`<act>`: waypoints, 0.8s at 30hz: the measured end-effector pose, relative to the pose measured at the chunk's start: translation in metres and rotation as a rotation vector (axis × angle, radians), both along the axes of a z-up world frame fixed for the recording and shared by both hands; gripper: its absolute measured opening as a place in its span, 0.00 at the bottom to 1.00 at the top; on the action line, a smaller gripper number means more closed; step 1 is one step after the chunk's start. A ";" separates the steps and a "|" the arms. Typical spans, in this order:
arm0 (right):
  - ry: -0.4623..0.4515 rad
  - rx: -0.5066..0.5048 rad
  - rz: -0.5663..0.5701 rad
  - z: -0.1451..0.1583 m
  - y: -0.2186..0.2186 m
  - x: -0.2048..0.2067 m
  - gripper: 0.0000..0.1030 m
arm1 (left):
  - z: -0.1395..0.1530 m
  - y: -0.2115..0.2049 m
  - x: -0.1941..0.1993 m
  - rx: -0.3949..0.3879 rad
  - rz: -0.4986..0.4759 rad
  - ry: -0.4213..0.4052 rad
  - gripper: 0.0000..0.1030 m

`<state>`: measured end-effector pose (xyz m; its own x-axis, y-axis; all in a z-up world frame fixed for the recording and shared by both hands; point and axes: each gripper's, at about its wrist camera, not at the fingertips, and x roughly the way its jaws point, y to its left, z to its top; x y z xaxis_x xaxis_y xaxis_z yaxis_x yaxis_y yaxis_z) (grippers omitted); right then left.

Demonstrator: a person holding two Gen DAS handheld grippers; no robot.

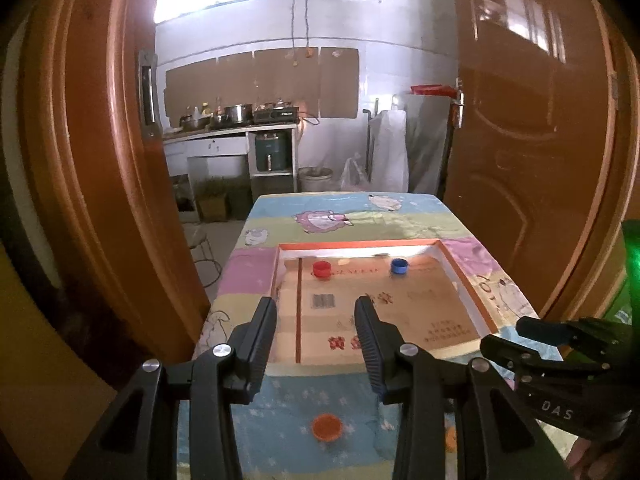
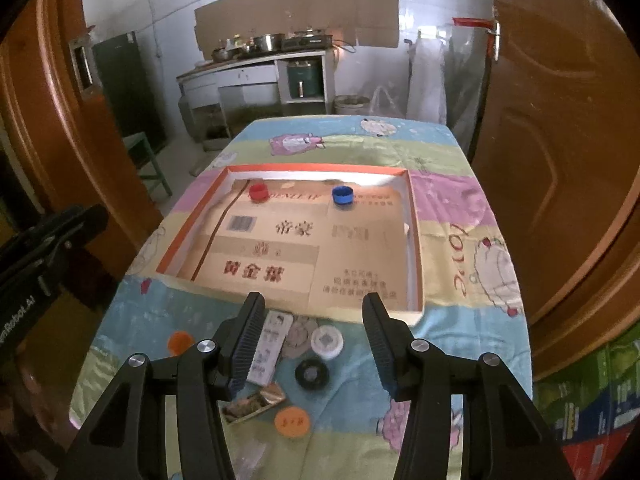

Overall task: Organize rigid objects
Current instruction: 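Move both open tools back toward the remaining items beside the tray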

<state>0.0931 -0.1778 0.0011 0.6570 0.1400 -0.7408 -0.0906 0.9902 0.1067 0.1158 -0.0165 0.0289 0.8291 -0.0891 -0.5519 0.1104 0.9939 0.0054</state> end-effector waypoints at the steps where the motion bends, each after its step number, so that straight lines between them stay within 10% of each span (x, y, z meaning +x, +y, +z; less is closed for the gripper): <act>1: -0.001 0.005 -0.002 0.000 0.000 -0.005 0.51 | 0.000 -0.001 -0.005 -0.001 -0.003 -0.003 0.39; 24: -0.098 0.018 -0.031 -0.002 0.026 -0.105 0.51 | -0.022 0.010 -0.087 -0.053 -0.011 -0.032 0.39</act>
